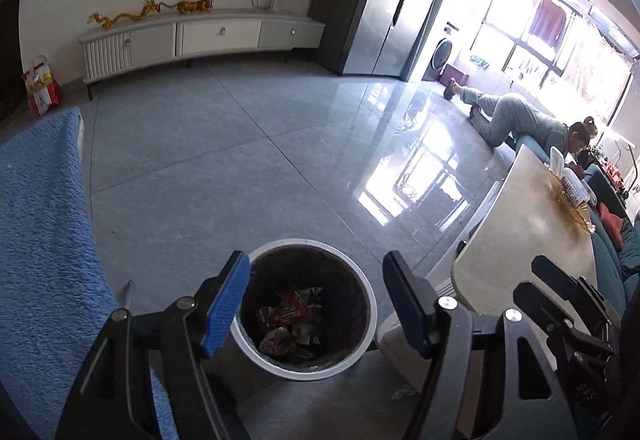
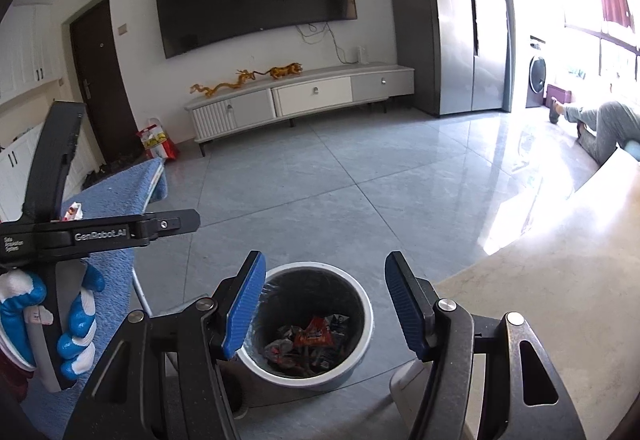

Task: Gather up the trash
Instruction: 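Open the left gripper to drop the snack bag while the right gripper drops the carton, then move both grippers back from the bin to the trash on the rug, then grasp the red-and-white paper fry box with the left gripper while the right gripper grasps the purple wrapper, then carry the fry box and purple wrapper to the bin while both grippers release them inside, then move both grippers back from the bin to the remaining trash on the rug, then lower both open grippers toward the plastic bottle and white plastic bag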

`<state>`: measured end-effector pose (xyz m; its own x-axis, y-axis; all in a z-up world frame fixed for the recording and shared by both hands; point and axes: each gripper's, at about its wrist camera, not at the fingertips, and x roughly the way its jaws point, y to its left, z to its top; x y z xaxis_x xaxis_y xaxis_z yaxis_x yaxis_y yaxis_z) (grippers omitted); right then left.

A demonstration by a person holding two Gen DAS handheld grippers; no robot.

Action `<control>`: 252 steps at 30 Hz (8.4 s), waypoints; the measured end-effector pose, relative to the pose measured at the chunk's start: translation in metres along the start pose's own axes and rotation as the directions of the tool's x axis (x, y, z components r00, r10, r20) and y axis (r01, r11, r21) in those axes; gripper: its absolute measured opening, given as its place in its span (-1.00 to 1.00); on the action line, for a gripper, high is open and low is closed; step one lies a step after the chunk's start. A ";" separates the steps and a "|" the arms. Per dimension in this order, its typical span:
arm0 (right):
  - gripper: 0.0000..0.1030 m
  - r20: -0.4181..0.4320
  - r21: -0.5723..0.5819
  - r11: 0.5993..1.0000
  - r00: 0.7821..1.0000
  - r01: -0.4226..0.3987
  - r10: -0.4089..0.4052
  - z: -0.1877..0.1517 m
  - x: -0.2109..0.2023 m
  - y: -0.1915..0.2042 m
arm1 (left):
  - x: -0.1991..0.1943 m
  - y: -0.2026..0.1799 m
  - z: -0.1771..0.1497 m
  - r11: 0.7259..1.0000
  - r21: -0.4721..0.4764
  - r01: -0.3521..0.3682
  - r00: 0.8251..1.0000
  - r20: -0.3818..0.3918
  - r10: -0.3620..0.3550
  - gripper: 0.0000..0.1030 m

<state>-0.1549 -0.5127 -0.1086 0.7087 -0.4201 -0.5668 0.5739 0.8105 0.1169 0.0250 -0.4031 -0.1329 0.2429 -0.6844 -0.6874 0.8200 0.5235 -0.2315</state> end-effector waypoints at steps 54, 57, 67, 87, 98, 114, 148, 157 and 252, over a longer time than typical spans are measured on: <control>0.19 -0.335 -0.183 0.758 0.765 -0.626 0.550 -0.001 0.109 0.354 | -0.197 0.407 -0.128 0.824 -0.461 -0.330 0.912 0.068 0.404 0.24; 0.19 -0.379 -0.192 0.710 0.718 -0.678 0.584 -0.010 0.113 0.366 | -0.190 0.403 -0.126 0.847 -0.466 -0.255 0.941 0.082 0.328 0.10; 0.19 -0.467 -0.274 0.588 0.640 -0.761 0.610 -0.037 0.114 0.398 | -0.162 0.410 -0.124 0.795 -0.599 -0.097 0.980 0.083 0.182 0.11; -0.29 -0.574 -0.326 0.459 0.559 -0.826 0.598 -0.052 0.133 0.440 | -0.135 0.443 -0.118 0.635 -0.773 -0.006 0.979 0.124 0.160 -0.42; -0.49 -0.558 -0.312 0.481 0.567 -0.820 0.605 -0.059 0.107 0.406 | -0.155 0.425 -0.170 0.536 -0.835 0.123 0.979 0.190 0.072 -0.50; -0.49 -0.458 -0.268 0.588 0.638 -0.763 0.619 -0.057 0.045 0.345 | -0.259 0.403 -0.242 0.516 -0.853 0.081 0.952 0.221 0.214 -0.55; -0.49 -0.115 0.005 0.961 0.954 -0.277 0.276 -0.019 0.060 0.050 | -0.093 0.154 -0.024 0.893 -0.435 0.113 0.994 0.035 -0.108 -0.56; -0.41 -0.166 0.085 0.983 0.970 -0.165 0.178 -0.026 0.112 0.013 | 0.026 0.087 0.000 0.939 -0.336 0.075 0.986 -0.118 -0.120 -0.53; 1.00 -0.037 -0.264 0.940 0.976 -0.215 0.213 -0.034 0.007 0.321 | -0.306 0.275 -0.164 0.561 -0.504 -0.656 0.621 0.061 0.781 0.62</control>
<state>0.0198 -0.2416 -0.1027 0.7989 -0.2221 -0.5590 0.2788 0.9602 0.0170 0.0909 0.0333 -0.0985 0.8232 -0.0471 -0.5659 0.0395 0.9989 -0.0258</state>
